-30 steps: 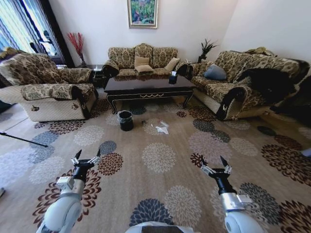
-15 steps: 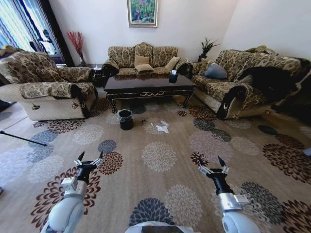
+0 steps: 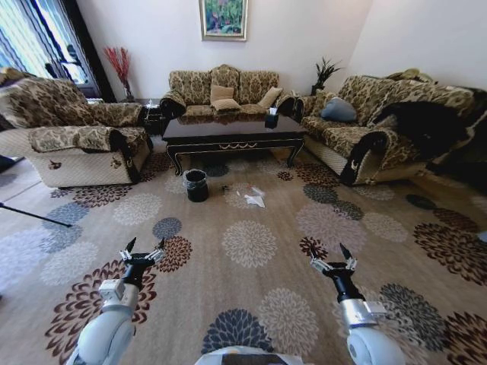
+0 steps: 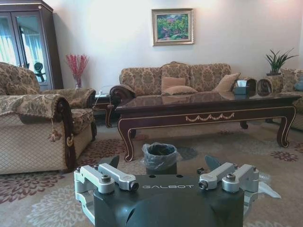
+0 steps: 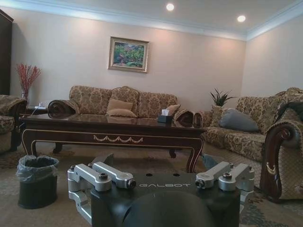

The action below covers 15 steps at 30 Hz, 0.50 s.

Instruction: Move to the front of the table and pick up the trash from the floor, then place it into the trash bin.

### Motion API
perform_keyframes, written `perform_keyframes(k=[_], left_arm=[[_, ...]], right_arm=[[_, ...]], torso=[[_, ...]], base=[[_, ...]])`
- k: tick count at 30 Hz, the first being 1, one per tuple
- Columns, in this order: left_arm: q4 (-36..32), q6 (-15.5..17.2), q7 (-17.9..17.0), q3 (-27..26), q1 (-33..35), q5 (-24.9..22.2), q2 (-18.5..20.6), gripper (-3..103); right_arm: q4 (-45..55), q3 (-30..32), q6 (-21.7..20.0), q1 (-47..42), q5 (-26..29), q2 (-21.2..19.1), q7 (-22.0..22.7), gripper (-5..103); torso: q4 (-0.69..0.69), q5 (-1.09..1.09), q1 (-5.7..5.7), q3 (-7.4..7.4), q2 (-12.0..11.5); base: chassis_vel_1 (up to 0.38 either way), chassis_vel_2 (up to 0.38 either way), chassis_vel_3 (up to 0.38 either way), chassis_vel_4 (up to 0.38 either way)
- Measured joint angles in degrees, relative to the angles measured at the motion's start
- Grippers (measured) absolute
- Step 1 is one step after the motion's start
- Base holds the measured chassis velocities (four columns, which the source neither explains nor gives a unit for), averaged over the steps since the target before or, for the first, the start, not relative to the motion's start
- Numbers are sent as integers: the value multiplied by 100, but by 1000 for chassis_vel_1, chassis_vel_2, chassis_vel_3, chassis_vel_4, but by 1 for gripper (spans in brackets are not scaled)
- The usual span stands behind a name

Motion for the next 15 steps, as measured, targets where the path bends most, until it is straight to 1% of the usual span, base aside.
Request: perform_keyframes(k=[2,4,8,9,12,15], left_arm=[[-9,-13,9,14,27,26,-6,100],[-9,-16,11,17,31,29,-7,100],[-9,-23,16,33,37,42,-32,100],[-9,-23,16,33,37,42,-32,100],[-52,-23,7,54,25,45,-38,100],[-70,-21,5,69,31,50,-37,100]], right_arm=[[-57,-15,-91,74,191,-137,-5,100],[-81,-21,-107,96,237,-166,-8,100],[-326,-85,-257,316,662,-460,-19,100],[-326,-85,-257,316,662,-460,-19,100],[-372,-113,-321,383,826,-660,-23,100],[-370,-113,-332,390,833,-710,-26,100]], torso=[[0,0,-29,-37,-67],[0,0,-35,-44,-80],[1,1,-84,-116,-201],[1,1,-84,-116,-201],[-1,0,-124,-168,-294],[-1,0,-145,-194,-339]], base=[[0,0,0,0],[0,0,0,0],[0,0,0,0],[0,0,0,0],[0,0,0,0],[0,0,0,0]])
